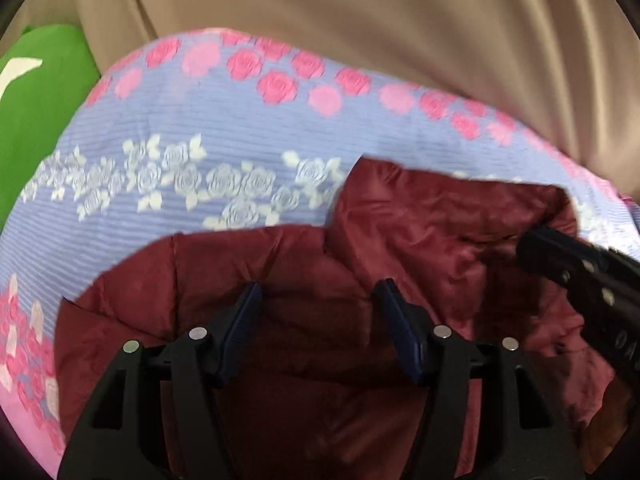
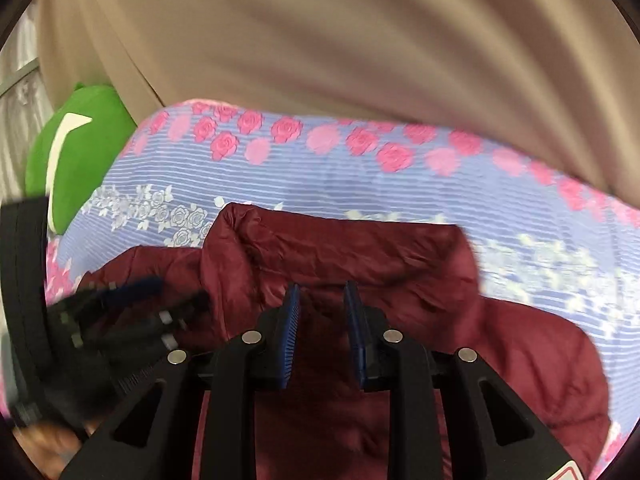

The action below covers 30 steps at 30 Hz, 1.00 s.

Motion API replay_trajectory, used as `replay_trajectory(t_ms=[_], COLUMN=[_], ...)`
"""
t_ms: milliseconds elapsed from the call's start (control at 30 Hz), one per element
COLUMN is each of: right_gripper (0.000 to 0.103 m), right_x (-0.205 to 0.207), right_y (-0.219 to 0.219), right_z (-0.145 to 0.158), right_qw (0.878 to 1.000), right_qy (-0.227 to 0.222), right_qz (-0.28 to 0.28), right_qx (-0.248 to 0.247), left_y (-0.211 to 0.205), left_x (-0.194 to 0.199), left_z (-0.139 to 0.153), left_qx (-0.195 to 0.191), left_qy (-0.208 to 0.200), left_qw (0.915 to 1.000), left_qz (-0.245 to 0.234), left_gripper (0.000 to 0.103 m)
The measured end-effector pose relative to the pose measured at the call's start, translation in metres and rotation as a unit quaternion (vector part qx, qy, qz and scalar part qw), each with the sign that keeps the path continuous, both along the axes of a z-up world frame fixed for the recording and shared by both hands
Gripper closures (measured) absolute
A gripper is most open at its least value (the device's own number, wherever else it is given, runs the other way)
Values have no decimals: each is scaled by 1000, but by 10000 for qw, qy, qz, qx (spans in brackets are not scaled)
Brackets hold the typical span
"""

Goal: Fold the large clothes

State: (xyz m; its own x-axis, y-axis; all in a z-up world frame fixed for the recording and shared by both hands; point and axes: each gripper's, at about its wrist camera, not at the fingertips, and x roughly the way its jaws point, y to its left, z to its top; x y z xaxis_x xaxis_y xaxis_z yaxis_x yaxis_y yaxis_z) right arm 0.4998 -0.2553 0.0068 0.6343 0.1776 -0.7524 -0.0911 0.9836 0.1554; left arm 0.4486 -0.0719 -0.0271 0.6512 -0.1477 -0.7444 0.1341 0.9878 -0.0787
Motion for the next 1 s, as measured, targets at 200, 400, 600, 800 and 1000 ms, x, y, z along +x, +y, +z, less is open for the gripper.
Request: replay_trajectory(t_ms=[200,400,600,800,1000], right_gripper=[82,78,78,88,103], right_x=[-25,-49,-54,-123,-171], right_y=[-4,-31,-26,-71,-159], right_z=[5,23,7,-10,-31], right_qw=[9853,9905,9985,9995,9930], right_qy=[188,-253,9,-77,266], right_qz=[1320,1091,423,18,-1149], right_qx=[1065,794,335,-290,79], left_y=[0,0,14,65,110], left_x=[0,1,-11,-61,-70], left_z=[-10,-16,-6,9,-13], left_qx=[34,34,-115,-102,76], left_qy=[-120,-254,-248,-323,-125], left_qw=[9999,9996,9996,9990,9999], left_qz=[28,93,60,-282,63], left_gripper=[39,36,36,36,33])
